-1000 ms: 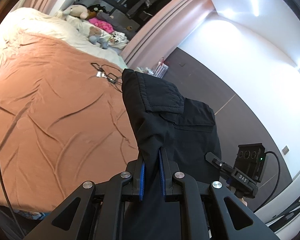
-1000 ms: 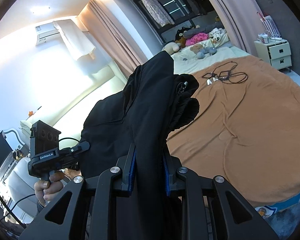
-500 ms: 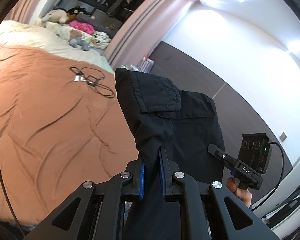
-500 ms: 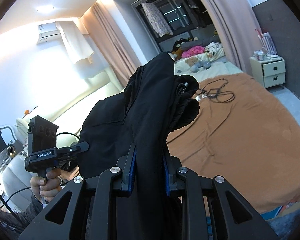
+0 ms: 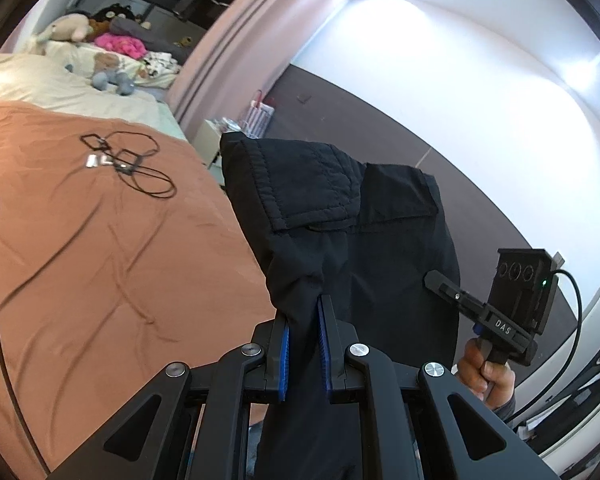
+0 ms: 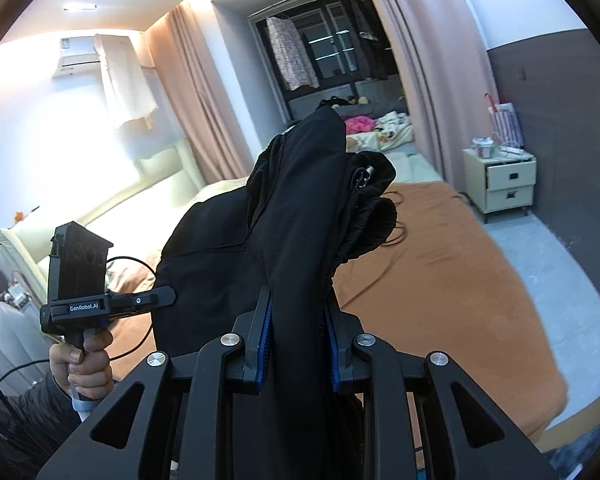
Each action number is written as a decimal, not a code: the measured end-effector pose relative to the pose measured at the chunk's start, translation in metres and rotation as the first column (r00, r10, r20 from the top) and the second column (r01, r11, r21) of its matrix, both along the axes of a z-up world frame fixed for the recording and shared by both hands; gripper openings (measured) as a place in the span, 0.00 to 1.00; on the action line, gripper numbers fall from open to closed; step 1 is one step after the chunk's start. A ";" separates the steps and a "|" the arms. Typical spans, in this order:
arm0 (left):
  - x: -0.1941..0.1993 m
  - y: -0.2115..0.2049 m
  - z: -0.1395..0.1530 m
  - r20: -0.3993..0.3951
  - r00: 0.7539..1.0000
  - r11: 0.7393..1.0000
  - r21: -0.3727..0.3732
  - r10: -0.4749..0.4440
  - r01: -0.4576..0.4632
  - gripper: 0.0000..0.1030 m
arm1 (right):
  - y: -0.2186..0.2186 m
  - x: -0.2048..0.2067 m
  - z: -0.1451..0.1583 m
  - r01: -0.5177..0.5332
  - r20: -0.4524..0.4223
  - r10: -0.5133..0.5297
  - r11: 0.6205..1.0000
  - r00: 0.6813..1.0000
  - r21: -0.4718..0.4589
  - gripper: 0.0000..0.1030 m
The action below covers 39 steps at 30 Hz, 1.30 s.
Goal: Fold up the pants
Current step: 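Lift the folded pants with both tools and carry them along the bed, then lower the folded pants onto the bed corner and open both tools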
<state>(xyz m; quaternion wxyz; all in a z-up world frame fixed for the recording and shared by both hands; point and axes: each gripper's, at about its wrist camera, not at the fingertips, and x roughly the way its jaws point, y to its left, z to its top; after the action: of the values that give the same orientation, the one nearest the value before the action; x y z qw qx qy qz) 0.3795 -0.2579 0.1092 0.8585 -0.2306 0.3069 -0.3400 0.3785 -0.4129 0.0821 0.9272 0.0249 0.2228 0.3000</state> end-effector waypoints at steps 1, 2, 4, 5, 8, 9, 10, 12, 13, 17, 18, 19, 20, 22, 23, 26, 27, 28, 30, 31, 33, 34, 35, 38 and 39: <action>0.005 -0.007 -0.001 -0.002 1.000 1.000 0.000 -0.008 0.008 0.13 | -0.003 0.000 0.001 0.009 0.004 -0.009 1.000 1.000 -0.007 0.19; 0.012 -0.016 -0.003 -0.005 1.000 1.000 -0.002 -0.020 0.020 0.13 | -0.006 0.000 0.001 0.020 0.005 -0.020 1.000 1.000 -0.010 0.19; 0.024 -0.033 -0.008 -0.010 0.999 0.999 -0.005 -0.041 0.041 0.13 | -0.012 0.001 0.001 0.042 0.003 -0.042 0.999 0.999 -0.016 0.19; 0.030 -0.041 -0.009 -0.012 0.999 0.999 -0.004 -0.049 0.049 0.13 | -0.014 0.002 0.001 0.053 0.000 -0.053 0.998 0.999 -0.019 0.19; 0.050 -0.066 -0.018 -0.032 0.996 0.997 -0.007 -0.078 0.078 0.13 | -0.019 0.007 0.001 0.089 -0.014 -0.090 0.995 0.996 -0.037 0.19; 0.058 -0.073 -0.024 -0.043 0.995 0.996 -0.008 -0.089 0.089 0.13 | -0.020 0.008 -0.001 0.103 -0.014 -0.104 0.994 0.995 -0.047 0.19; 0.061 -0.077 -0.028 -0.050 0.994 0.995 -0.009 -0.097 0.097 0.13 | -0.019 0.008 0.001 0.111 -0.011 -0.112 0.992 0.994 -0.052 0.19; 0.075 -0.092 -0.037 -0.062 0.991 0.993 -0.003 -0.120 0.120 0.13 | -0.019 0.010 0.004 0.122 -0.010 -0.123 0.990 0.992 -0.063 0.19; 0.081 -0.099 -0.040 -0.067 0.990 0.992 0.001 -0.127 0.127 0.13 | -0.020 0.011 0.005 0.132 -0.011 -0.133 0.989 0.991 -0.068 0.19; 0.104 -0.126 -0.058 -0.100 0.982 0.987 0.006 -0.160 0.162 0.13 | -0.017 0.014 0.003 0.176 -0.023 -0.178 0.981 0.984 -0.083 0.19; 0.107 -0.130 -0.062 -0.104 0.981 0.986 0.006 -0.164 0.165 0.13 | -0.015 0.015 0.002 0.185 -0.027 -0.189 0.979 0.982 -0.089 0.19; 0.112 -0.135 -0.066 -0.110 0.980 0.986 0.004 -0.167 0.169 0.13 | -0.012 0.017 0.000 0.194 -0.033 -0.198 0.976 0.980 -0.094 0.19; 0.116 -0.139 -0.071 -0.117 0.978 0.985 0.004 -0.171 0.173 0.13 | -0.010 0.019 -0.002 0.203 -0.042 -0.207 0.974 0.977 -0.097 0.19; 0.124 -0.147 -0.082 -0.134 0.975 0.983 0.007 -0.179 0.182 0.13 | -0.004 0.024 -0.007 0.218 -0.062 -0.226 0.970 0.972 -0.109 0.19; 0.128 -0.149 -0.088 -0.142 0.973 0.983 0.008 -0.182 0.185 0.13 | 0.000 0.028 -0.009 0.224 -0.071 -0.233 0.968 0.970 -0.116 0.19; 0.140 -0.156 -0.104 -0.164 0.969 0.982 0.012 -0.186 0.190 0.13 | 0.014 0.039 -0.016 0.235 -0.095 -0.249 0.962 0.964 -0.141 0.19; 0.147 -0.158 -0.112 -0.178 0.966 0.982 0.009 -0.186 0.190 0.13 | 0.015 0.042 -0.017 0.238 -0.100 -0.253 0.961 0.962 -0.143 0.19; 0.151 -0.160 -0.118 -0.188 0.964 0.982 0.005 -0.187 0.191 0.13 | 0.020 0.046 -0.019 0.240 -0.107 -0.256 0.960 0.961 -0.144 0.19; 0.161 -0.164 -0.132 -0.212 0.959 0.981 0.004 -0.189 0.194 0.13 | 0.029 0.053 -0.024 0.243 -0.124 -0.262 0.959 0.957 -0.146 0.19; 0.166 -0.166 -0.139 -0.224 0.956 0.981 0.005 -0.190 0.196 0.13 | 0.032 0.055 -0.027 0.250 -0.133 -0.270 0.957 0.954 -0.150 0.19; 0.178 -0.170 -0.154 -0.252 0.949 0.980 0.007 -0.192 0.200 0.13 | 0.038 0.059 -0.032 0.262 -0.147 -0.285 0.952 0.947 -0.159 0.19; 0.182 -0.172 -0.157 -0.257 0.947 0.979 0.008 -0.193 0.201 0.12 | 0.042 0.061 -0.034 0.267 -0.155 -0.292 0.950 0.944 -0.163 0.19; 0.185 -0.173 -0.160 -0.259 0.946 0.979 0.008 -0.194 0.203 0.12 | 0.047 0.063 -0.036 0.274 -0.164 -0.301 0.947 0.939 -0.170 0.19; 0.193 -0.177 -0.172 -0.274 0.942 0.979 0.004 -0.196 0.205 0.12 | 0.052 0.064 -0.041 0.288 -0.183 -0.322 0.939 0.929 -0.188 0.19; 0.195 -0.180 -0.176 -0.280 0.940 0.979 0.004 -0.195 0.204 0.12 | 0.048 0.064 -0.040 0.293 -0.186 -0.328 0.936 0.926 -0.194 0.19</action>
<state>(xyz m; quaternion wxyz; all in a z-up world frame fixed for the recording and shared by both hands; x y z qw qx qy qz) 0.5742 -0.4374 -0.0663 0.7717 -0.2295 0.4518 -0.3844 0.4423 -0.3647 0.0418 0.9323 0.0168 0.3389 0.1254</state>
